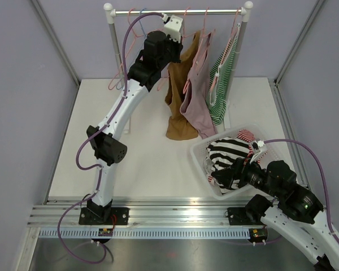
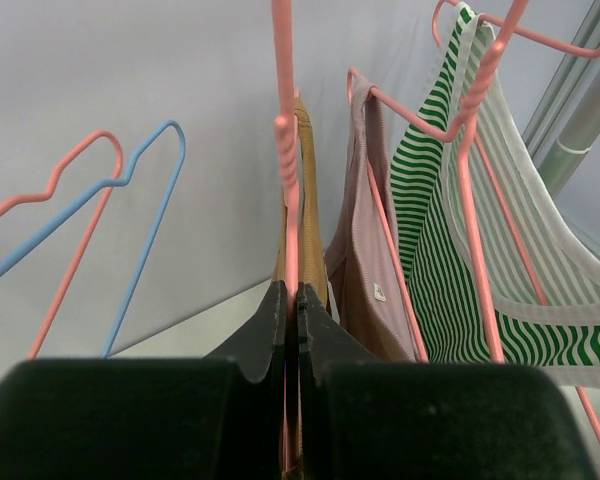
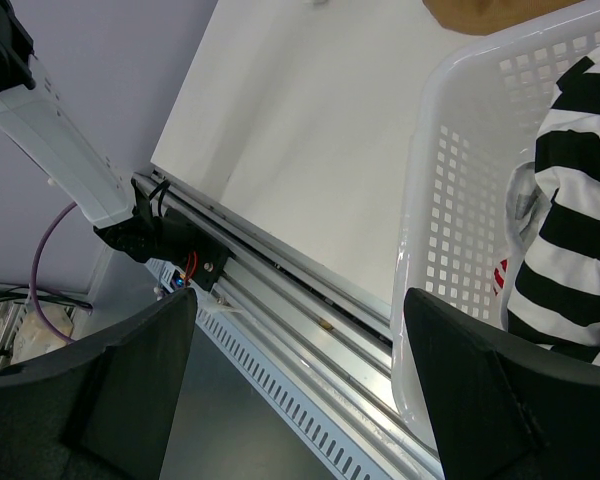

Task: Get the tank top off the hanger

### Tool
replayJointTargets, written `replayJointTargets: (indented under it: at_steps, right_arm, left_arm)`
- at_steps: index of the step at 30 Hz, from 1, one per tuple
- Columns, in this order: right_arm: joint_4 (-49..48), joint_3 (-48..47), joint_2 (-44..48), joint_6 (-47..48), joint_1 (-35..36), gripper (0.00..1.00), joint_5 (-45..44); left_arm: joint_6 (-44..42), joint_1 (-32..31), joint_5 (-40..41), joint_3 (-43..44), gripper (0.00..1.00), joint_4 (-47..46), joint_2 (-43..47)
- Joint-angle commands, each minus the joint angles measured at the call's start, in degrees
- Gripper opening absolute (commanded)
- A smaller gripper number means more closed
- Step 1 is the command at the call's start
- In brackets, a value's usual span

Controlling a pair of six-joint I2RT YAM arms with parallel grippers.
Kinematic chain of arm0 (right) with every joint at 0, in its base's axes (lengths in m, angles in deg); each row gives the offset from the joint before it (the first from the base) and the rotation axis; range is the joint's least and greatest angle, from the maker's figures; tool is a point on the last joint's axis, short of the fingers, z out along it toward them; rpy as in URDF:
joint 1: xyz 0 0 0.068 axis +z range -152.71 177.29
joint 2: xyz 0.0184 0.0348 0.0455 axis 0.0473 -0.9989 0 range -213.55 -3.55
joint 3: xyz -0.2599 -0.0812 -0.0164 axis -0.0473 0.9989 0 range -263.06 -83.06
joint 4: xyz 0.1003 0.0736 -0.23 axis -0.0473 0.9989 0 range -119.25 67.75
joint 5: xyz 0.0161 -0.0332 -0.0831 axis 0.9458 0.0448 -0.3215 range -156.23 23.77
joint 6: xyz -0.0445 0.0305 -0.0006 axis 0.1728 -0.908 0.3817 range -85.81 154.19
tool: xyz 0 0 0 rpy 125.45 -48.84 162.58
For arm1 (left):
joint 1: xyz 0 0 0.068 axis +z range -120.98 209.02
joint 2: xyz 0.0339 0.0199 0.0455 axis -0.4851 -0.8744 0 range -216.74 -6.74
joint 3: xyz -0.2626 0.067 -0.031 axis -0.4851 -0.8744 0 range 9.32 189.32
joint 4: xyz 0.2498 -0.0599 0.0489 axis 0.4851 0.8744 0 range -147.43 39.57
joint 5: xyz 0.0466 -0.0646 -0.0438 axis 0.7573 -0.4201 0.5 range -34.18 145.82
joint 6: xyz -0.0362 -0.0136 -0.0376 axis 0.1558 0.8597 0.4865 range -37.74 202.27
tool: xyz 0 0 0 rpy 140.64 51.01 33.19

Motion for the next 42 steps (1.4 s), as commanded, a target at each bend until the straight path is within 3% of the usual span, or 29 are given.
replayJointTargets:
  at_steps: [1,8,24,26,30,37,42]
  right_arm:
    - [-2.5,-0.1,-0.2,0.4,-0.2,0.92,0.4]
    - [-2.7,-1.4,-0.9,1.0,-0.2,0.92,0.5]
    - [-2.3,-2.3,0.6,1.4,-0.2,0.92,0.3]
    - [-2.2,-3.3,0.2,2.3,-0.3,0.93,0.1]
    - [-2.8,-5.0,-0.8,3.7,-0.2,0.96,-1.2]
    - [-6.1,-5.9,-4.5,5.9,-0.2,0.99,-0.2]
    - [-13.9,-5.8,-7.0,6.9,-0.3,0.99,2.4]
  left_arm:
    - [-0.2,0.0,-0.6,2.6,0.00,-2.9,-0.3]
    - [0.2,-0.4,6.6,0.8,0.00,-6.2,4.5]
    - [1.1,-0.4,6.8,-6.0,0.00,-6.3,14.4]
    - [1.5,-0.4,6.7,-9.2,0.00,-6.0,18.1]
    - [2.8,-0.4,8.4,-25.2,0.00,-10.2,27.7]
    - [4.7,-0.4,9.6,-40.0,0.00,-9.7,43.3]
    - [7.8,-0.5,11.7,-50.3,0.00,-5.9,56.5]
